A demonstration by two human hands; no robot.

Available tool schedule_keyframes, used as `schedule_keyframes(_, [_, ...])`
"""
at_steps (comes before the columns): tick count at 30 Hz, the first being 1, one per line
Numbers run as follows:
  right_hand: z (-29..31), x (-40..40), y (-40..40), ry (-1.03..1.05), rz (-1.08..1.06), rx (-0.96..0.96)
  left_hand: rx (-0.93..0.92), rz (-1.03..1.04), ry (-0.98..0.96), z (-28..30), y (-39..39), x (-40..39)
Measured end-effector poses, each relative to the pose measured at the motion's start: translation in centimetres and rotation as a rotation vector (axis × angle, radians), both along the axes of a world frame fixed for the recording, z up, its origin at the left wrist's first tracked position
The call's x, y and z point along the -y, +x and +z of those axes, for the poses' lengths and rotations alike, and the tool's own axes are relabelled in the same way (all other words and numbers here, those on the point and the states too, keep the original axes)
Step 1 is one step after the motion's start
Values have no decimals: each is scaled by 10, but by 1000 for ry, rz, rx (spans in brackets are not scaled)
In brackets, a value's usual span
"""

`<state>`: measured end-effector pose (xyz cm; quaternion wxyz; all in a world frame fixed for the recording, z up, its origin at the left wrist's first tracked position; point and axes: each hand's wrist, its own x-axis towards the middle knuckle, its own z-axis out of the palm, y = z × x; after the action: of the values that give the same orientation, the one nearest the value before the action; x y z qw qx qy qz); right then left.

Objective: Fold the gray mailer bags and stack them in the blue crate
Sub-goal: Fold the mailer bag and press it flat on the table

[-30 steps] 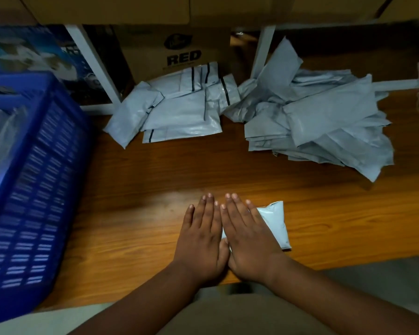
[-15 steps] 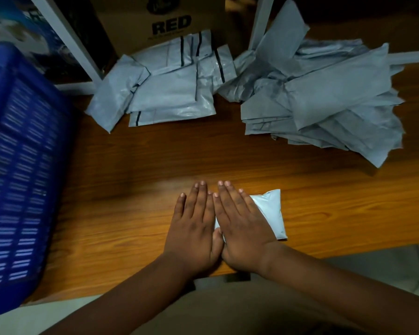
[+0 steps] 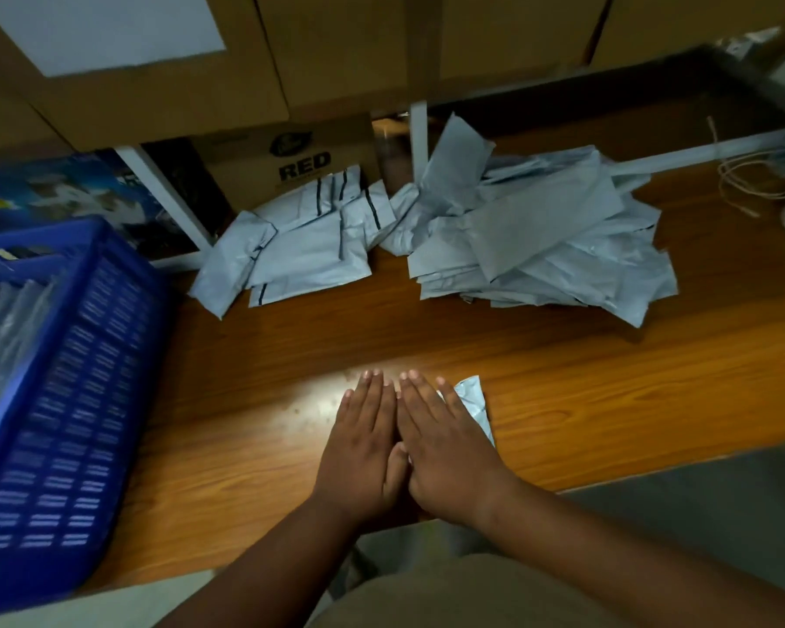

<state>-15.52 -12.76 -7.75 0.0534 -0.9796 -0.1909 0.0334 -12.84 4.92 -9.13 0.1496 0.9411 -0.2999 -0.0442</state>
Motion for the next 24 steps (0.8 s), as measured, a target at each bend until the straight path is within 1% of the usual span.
schedule_keyframes(3, [-3, 9, 1, -41, -23, -12, -34, -27, 33, -6, 7, 9])
schedule_keyframes(6, [-6, 11, 4, -133, -9, 1, -38, 11, 134, -11, 9, 14])
schedule_keyframes(10, [-11, 16, 8, -104, -2, -51, -44, 69, 263, -11, 9, 19])
schedule_keyframes(19, [-22, 15, 18, -22, -8, -133, -67, 37, 273, -18, 17, 18])
schedule_keyframes(24, [-24, 16, 19, -15, 0, -125, -61, 32, 266, -21, 18, 17])
